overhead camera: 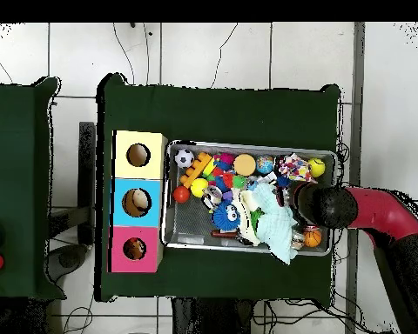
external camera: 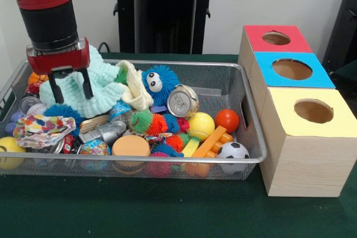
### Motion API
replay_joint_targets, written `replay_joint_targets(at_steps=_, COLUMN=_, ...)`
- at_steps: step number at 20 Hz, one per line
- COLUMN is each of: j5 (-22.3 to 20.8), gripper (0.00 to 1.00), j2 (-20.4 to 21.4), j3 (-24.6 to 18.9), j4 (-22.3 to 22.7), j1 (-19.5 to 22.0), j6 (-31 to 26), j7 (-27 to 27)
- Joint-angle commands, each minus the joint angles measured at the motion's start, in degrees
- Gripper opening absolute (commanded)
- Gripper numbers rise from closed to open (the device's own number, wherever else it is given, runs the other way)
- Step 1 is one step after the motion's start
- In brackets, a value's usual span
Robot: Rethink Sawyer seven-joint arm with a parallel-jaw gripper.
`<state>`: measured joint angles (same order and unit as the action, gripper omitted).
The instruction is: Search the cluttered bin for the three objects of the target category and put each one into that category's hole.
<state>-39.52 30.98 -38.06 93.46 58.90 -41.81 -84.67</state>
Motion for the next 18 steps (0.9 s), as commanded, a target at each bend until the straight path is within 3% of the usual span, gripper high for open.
replay_joint_targets(at_steps=1, j5=0.10, gripper=1.00, j2=-3.35, j3=-0.60, j4=2.89, j1=0.25, j6=-2.41, j7=8.43)
replay_joint_targets(at_steps=7, j5=4.71, gripper=1.00, j2=-5.41, j3=-0.69, j4=-1.93, j1=-3.25, j6=-13.40, j7=9.58)
replay_joint_targets(at_steps=12, j5=5.67, gripper=1.00, j2=-7.19, j3=-0.40, j4=-7.59, j1=-6.19, j6=-20.27, j7=11.56)
replay_joint_targets(at_steps=18, j5=4.98, gripper=1.00, j2=-10.64, j3=-0.85, j4=-12.61, j1=-7.39, j6=-22.08, j7=12.91)
